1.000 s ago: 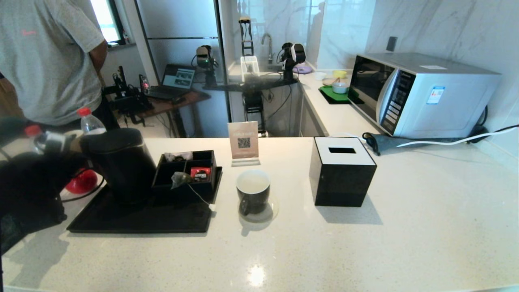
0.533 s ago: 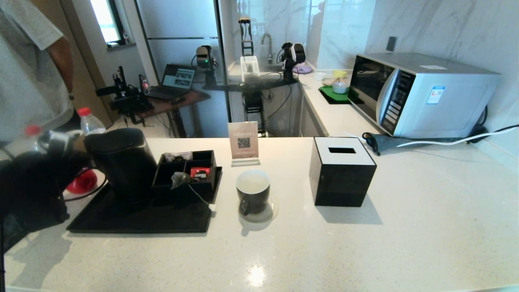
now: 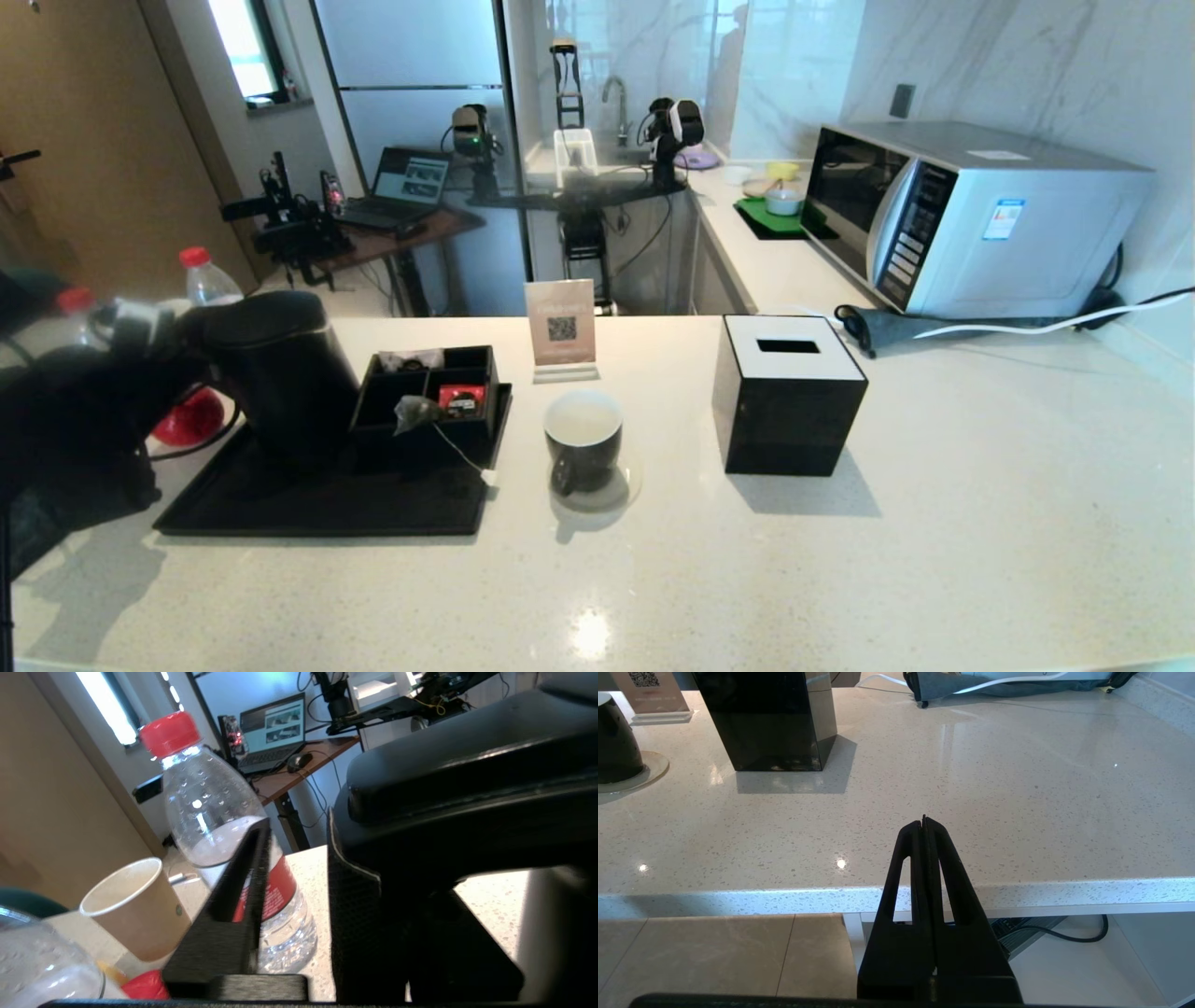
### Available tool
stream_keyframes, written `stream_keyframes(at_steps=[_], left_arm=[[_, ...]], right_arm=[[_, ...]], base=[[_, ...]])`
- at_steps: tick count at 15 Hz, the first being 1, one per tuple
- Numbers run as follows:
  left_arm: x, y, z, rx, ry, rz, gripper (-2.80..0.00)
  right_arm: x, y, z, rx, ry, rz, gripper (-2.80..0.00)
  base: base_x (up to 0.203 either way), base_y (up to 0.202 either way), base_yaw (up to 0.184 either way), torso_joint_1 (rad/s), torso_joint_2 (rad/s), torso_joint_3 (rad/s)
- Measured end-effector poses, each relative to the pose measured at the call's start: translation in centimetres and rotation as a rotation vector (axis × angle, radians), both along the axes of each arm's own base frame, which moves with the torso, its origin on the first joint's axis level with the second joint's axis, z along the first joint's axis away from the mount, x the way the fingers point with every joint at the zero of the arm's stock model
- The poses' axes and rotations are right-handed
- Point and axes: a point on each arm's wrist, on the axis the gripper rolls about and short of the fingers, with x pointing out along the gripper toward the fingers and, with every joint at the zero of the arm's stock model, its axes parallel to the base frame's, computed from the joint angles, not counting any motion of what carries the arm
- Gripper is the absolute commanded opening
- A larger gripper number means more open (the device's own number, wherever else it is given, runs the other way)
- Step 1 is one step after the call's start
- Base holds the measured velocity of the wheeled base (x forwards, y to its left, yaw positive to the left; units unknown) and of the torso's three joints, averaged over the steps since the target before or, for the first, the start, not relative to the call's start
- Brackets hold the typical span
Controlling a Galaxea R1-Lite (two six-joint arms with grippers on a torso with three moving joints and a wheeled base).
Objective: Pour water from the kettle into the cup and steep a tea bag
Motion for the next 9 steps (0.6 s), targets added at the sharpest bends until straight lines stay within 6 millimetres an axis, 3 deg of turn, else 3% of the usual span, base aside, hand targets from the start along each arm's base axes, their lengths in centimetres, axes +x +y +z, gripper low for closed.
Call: stream_keyframes(at_steps=[9], left_arm=[[0.18, -0.23, -0.15, -0.026, 0.0, -0.011, -2.8]], right_arm=[[0.0, 0.0, 0.0, 0.0, 0.0, 0.0, -2.8]], base=[[0.0, 0.0, 0.0, 0.0, 0.0, 0.0]])
